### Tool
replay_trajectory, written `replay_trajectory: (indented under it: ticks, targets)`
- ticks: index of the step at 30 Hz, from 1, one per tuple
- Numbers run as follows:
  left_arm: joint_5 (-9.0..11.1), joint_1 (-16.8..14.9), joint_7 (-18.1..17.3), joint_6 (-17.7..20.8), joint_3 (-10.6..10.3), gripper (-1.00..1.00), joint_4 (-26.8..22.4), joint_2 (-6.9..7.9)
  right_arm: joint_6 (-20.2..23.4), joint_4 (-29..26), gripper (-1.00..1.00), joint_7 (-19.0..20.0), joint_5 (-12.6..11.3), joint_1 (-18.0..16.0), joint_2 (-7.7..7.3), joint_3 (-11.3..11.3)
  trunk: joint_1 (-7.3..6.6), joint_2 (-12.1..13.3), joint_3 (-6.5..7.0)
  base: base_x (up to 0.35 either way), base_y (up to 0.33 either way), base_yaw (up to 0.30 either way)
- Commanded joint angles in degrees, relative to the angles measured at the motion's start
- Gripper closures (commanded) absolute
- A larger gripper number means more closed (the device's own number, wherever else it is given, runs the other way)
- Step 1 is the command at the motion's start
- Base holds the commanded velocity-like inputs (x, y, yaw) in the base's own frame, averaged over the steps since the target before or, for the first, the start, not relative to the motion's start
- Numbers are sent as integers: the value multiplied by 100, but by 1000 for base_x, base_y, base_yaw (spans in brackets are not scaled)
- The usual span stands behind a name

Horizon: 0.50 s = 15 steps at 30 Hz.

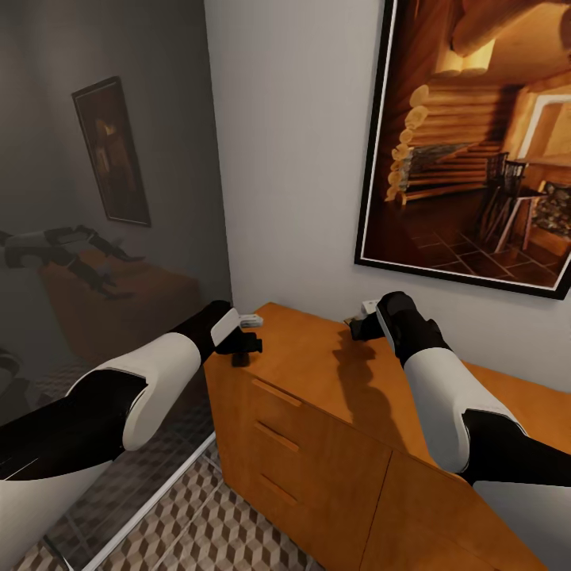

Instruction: Take the four mousetraps from the cabinet in the bathroom and place them on the bathroom floor. Make sure all four end up on the same floor surface, and ensure that at least two of them are either under or directly next to the same bathroom sink.

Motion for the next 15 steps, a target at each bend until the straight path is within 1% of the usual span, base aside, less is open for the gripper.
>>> replay_trajectory:
  ticks: [1,15]
  targets:
    - [61,-3,70,23,-37,-100,-8,1,15,-7,100,37,53,-5,5,-42,0,-4,-7,0,0,0]
    - [64,-1,129,20,-33,-100,-6,1,15,-7,100,37,53,-5,-4,-42,0,-4,-7,0,0,0]
